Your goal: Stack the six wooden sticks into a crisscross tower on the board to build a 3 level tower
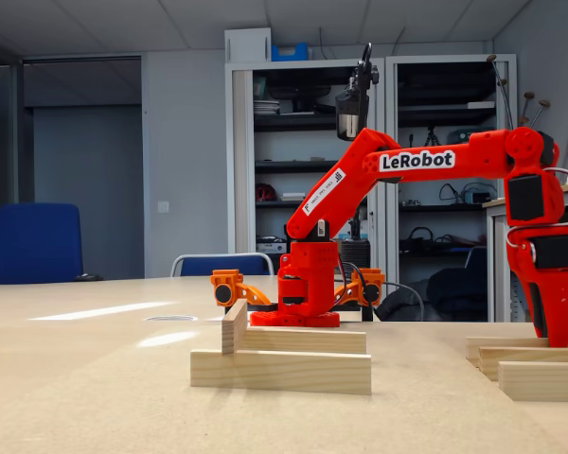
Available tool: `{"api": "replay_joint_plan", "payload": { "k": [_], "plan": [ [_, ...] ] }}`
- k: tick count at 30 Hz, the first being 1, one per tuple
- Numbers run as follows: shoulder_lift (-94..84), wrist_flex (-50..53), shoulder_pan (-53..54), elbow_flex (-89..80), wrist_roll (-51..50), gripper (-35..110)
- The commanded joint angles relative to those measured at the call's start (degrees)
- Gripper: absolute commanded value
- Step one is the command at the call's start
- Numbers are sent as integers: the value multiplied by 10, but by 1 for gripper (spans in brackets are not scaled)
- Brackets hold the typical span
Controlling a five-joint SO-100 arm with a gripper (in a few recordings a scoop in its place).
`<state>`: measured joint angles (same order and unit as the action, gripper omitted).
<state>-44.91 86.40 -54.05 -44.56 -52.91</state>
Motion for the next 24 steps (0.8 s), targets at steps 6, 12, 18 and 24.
{"api": "replay_joint_plan", "payload": {
  "k": [6, 12, 18, 24],
  "plan": [
    [-7, 27, 2, 47, -36, 0],
    [0, 139, 3, 204, -177, 0],
    [-98, 172, 32, 192, -389, 0],
    [-242, 164, 87, 42, -587, 0]
  ]
}}
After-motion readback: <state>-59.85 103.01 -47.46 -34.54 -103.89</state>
